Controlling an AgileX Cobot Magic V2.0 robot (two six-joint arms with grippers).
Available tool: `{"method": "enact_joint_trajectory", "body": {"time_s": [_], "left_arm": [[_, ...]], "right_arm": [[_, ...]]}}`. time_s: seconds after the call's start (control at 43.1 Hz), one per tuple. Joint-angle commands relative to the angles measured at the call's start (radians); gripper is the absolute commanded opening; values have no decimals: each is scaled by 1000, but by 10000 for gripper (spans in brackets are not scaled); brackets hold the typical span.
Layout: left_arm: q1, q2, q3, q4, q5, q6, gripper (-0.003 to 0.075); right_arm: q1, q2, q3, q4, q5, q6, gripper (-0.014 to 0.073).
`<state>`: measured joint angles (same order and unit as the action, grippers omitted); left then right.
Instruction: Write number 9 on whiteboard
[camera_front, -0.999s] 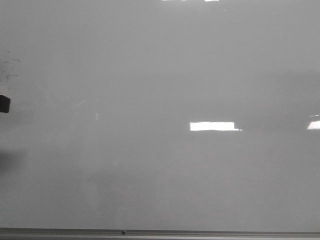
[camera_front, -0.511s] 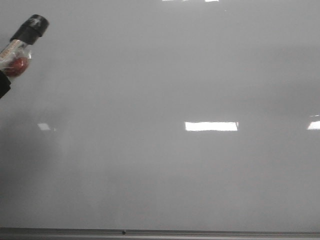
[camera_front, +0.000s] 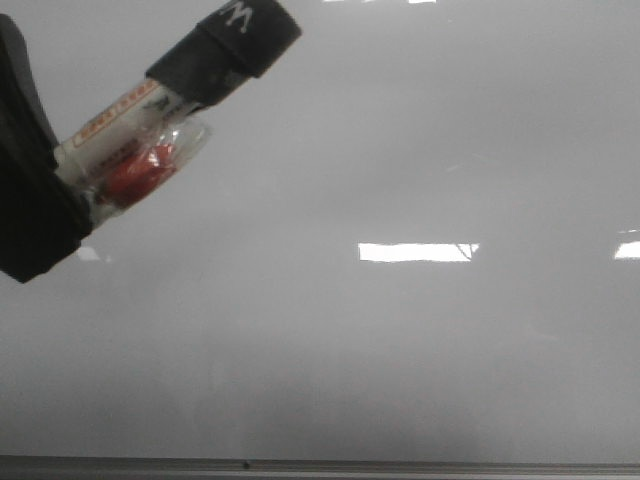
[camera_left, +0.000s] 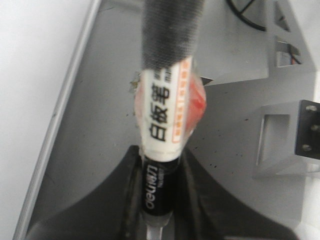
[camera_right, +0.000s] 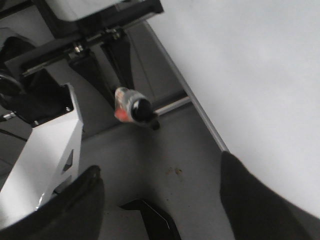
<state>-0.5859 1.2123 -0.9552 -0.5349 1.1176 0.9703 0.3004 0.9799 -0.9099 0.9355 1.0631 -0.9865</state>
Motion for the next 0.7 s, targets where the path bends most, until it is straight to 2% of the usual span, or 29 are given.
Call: {"method": "enact_joint_trajectory", "body": {"time_s": [0.0,0.255,0.372,0.418,0.534,0.674], "left_arm": [[-29,-25,-46,-71,0,19,-19],[-36,-25,-79,-79,0,19,-19],[-36,-25,-79,-81,-2,19,-19],[-36,-25,-79,-81,-3,19,-19],[-36,-25,-79,-81,-10,19,-19],[-36,-25,-79,-81,-46,19,-14]], "right_arm": [[67,62,-60,106,-27,-67,519],[273,220,-114,128,-134,-96,519],[301,261,-122,131,-150,-96,499],[301,270,-122,138,-150,-96,460],[301,278,-122,140,-140,-96,267],[301,278,-122,139,-117,-96,78]]}}
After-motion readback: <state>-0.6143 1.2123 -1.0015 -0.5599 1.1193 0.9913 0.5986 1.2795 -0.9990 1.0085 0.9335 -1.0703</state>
